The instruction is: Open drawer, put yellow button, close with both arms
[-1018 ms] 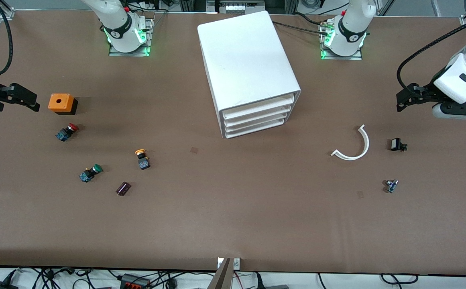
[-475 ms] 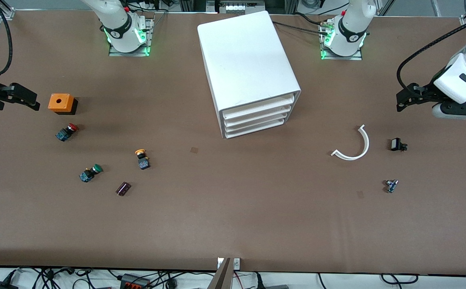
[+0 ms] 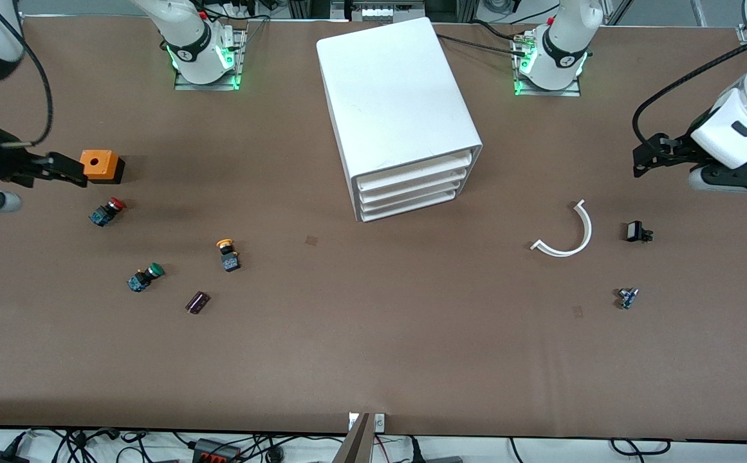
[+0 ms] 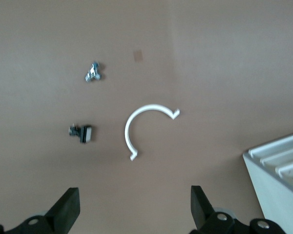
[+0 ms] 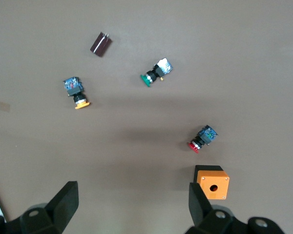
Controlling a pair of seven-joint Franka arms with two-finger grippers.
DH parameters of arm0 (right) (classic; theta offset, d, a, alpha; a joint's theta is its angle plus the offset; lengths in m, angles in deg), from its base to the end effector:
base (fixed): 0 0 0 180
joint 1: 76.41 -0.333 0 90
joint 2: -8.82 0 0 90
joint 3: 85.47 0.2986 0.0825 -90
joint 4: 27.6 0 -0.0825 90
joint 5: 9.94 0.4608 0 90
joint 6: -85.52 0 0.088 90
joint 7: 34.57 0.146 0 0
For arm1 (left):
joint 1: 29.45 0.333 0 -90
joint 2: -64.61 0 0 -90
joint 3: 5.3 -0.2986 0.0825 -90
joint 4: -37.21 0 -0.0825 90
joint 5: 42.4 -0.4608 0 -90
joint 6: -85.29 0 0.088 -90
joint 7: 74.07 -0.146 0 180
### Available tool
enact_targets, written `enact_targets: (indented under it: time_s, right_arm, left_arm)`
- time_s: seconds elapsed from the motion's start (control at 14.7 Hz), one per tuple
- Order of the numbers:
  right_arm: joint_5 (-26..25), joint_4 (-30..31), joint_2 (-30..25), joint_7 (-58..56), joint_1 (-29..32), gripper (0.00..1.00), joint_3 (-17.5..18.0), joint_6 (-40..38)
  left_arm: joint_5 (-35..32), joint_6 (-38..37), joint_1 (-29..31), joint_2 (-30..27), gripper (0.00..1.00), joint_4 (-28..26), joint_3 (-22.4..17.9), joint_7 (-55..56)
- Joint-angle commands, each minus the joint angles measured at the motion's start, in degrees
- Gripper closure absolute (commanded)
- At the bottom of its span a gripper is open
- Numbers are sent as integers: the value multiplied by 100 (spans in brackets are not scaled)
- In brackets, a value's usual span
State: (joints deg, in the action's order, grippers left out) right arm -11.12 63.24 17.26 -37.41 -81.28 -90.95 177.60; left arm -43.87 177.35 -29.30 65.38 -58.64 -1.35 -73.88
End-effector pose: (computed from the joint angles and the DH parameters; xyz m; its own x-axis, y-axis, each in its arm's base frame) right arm 0.6624 -0.0074 0.4680 0.9912 0.0390 -0.1262 0.0429 -0.9987 0.0281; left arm 0.6287 -0.0379 0.5068 0.9948 -0.0637 -0.0794 -0.0659 -0.9975 -0.0248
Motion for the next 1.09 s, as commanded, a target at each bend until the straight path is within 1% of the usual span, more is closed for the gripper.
enact_targets:
  time_s: [0.0, 0.14, 0.2, 0.34, 0.54, 0.68, 0.75, 0.81, 0.88, 1.02]
  right_arm:
    - [4, -31, 298, -59, -233, 0, 20, 126]
    - [4, -31, 614, -68, -391, 0, 20, 310]
    - [4, -31, 824, -102, -409, 0, 20, 424]
    - [13, -31, 1158, -138, -576, 0, 29, 583]
    - [39, -30, 1572, -260, -761, 0, 38, 803]
    - [599, -31, 1801, -226, -787, 0, 73, 1048]
    - [697, -39, 1950, -278, -787, 0, 73, 1276]
    - [716, -39, 2117, -279, -787, 0, 82, 1417]
    - [716, -48, 2257, -279, -866, 0, 90, 1584]
    - [628, -39, 2478, -296, -1138, 0, 90, 1988]
  left_arm:
    - [102, -686, -50, 248, 0, 66, 53, -142]
    - [259, -1363, -225, 310, 0, 127, 53, -133]
    - [417, -1505, -243, 354, 0, 136, 53, -168]
    - [1083, -1690, -217, 528, 0, 145, 53, -587]
    - [2278, -1709, -77, 1073, 0, 136, 44, -1729]
    - [3200, -1656, -6, 1512, 0, 136, 36, -2162]
    - [3675, -1630, 37, 1758, 0, 136, 44, -2346]
    - [4202, -1604, 46, 2013, 0, 136, 36, -2574]
    - [4590, -1569, 47, 2241, 0, 128, 36, -2803]
    - [5092, -1192, -32, 2585, 0, 66, 44, -3531]
